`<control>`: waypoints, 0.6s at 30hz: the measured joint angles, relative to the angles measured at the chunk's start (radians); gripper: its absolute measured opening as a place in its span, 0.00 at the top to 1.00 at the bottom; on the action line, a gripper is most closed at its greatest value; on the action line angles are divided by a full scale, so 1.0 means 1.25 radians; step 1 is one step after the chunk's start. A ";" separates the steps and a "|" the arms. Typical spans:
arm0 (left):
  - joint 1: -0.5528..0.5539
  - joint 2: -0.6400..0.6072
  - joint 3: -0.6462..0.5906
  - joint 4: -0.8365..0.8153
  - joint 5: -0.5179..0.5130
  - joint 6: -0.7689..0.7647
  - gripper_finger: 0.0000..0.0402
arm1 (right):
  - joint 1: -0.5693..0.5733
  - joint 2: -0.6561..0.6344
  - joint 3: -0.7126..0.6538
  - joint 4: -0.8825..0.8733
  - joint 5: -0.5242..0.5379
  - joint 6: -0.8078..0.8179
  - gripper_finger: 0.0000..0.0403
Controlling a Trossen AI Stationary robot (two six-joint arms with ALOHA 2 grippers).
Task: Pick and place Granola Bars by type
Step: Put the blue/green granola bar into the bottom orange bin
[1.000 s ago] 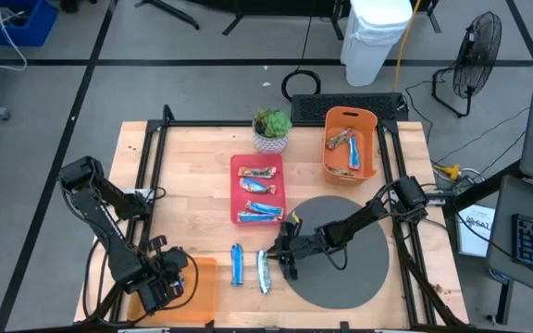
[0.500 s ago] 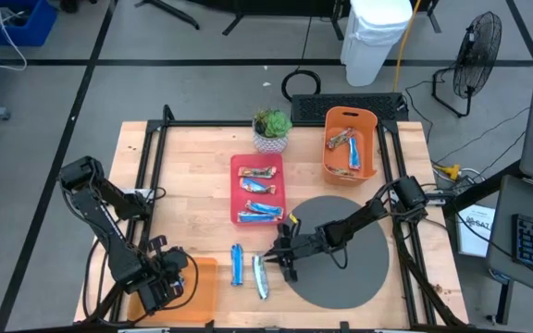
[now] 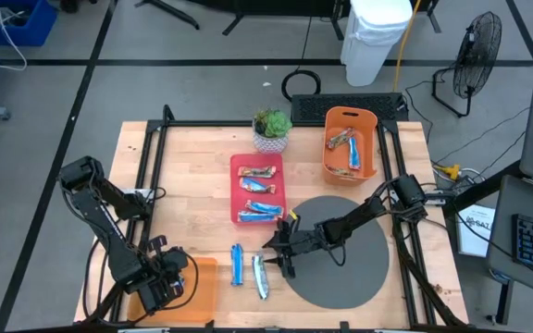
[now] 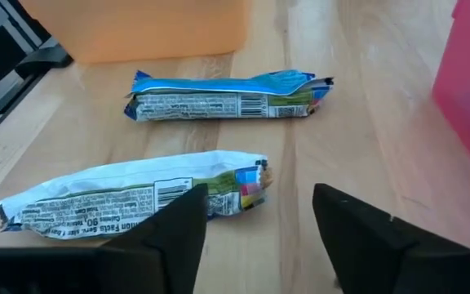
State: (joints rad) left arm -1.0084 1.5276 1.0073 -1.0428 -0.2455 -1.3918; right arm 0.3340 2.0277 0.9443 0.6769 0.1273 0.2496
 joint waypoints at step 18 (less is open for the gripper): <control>0.000 0.000 0.000 0.000 0.000 0.000 0.72 | 0.001 0.006 0.012 0.029 0.001 -0.002 0.46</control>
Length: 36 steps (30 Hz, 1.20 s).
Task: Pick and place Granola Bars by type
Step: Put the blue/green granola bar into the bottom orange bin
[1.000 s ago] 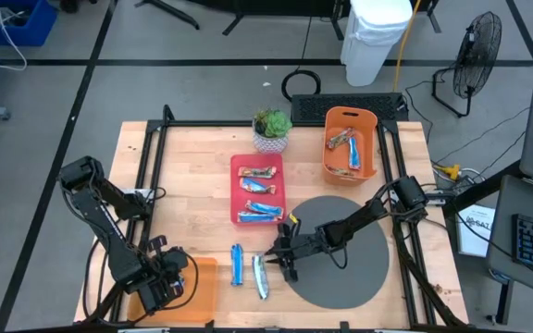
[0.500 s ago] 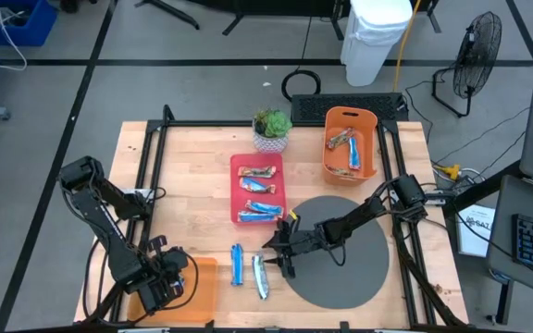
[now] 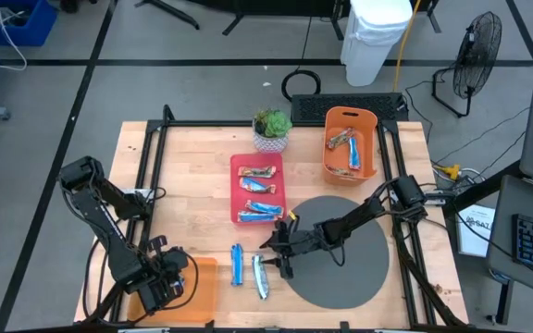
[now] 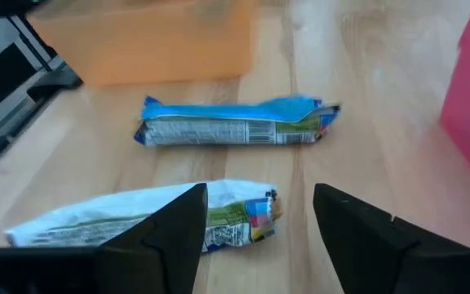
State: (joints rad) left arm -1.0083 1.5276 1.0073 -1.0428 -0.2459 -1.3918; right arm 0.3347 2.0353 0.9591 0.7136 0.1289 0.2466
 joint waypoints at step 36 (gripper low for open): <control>0.007 0.000 0.000 0.000 -0.172 0.004 0.72 | 0.038 -0.067 0.102 -0.076 0.021 -0.301 0.99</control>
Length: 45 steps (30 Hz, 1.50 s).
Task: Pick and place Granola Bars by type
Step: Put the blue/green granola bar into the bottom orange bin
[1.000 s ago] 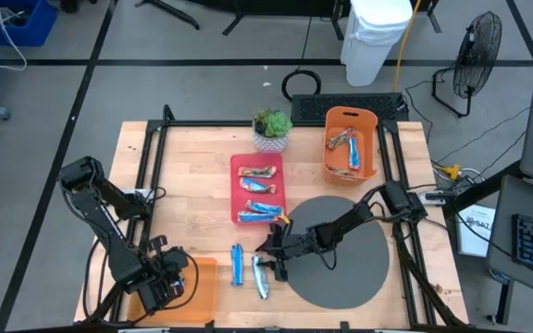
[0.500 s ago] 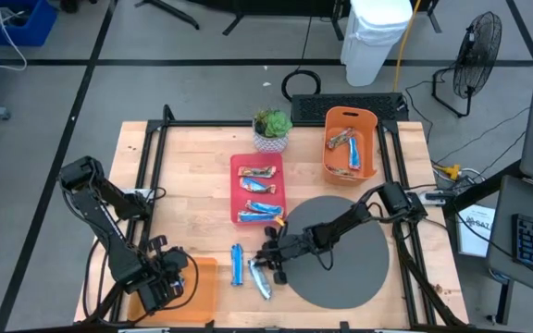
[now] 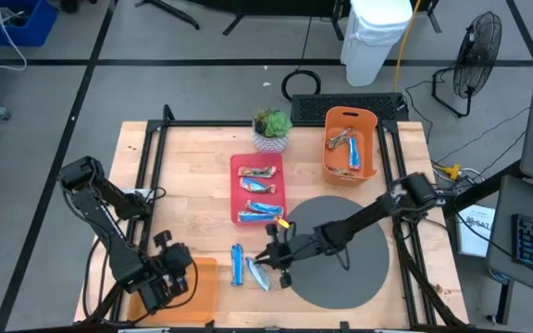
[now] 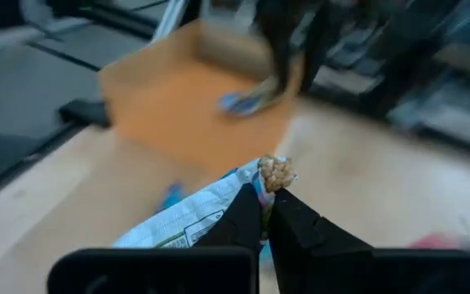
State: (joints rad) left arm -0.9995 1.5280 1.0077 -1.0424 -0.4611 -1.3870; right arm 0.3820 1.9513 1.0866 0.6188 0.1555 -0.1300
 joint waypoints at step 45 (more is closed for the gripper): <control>0.455 -0.328 -0.570 1.420 -0.092 0.884 0.99 | 0.096 -0.165 0.000 -0.040 0.532 -0.438 1.00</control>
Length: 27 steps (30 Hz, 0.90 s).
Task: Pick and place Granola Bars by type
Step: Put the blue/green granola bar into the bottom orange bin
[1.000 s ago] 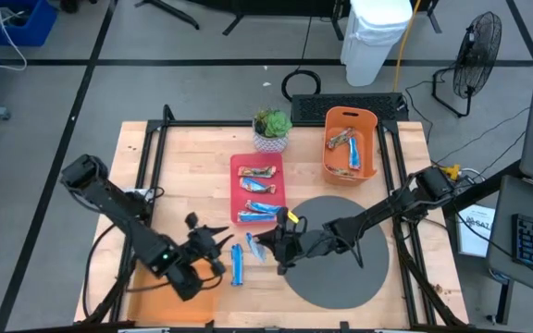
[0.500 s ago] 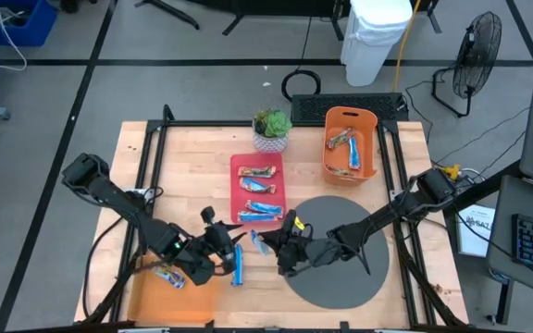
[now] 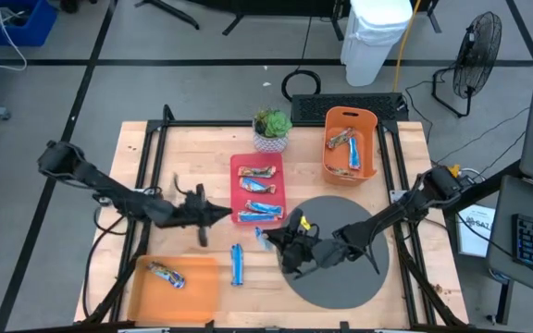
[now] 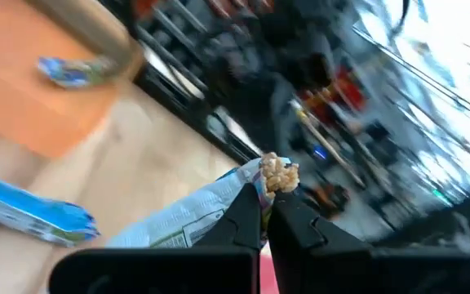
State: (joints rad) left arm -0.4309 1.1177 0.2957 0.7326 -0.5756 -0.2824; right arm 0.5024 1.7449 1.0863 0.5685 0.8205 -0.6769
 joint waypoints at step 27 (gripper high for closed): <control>0.103 0.218 0.151 0.128 0.433 0.169 0.52 | -0.176 -0.100 -0.096 0.028 -0.471 0.051 0.99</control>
State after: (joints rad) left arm -0.3025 1.3903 0.4841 0.8924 -0.0338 -0.0715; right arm 0.2825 1.6203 0.9661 0.6030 0.2314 -0.6127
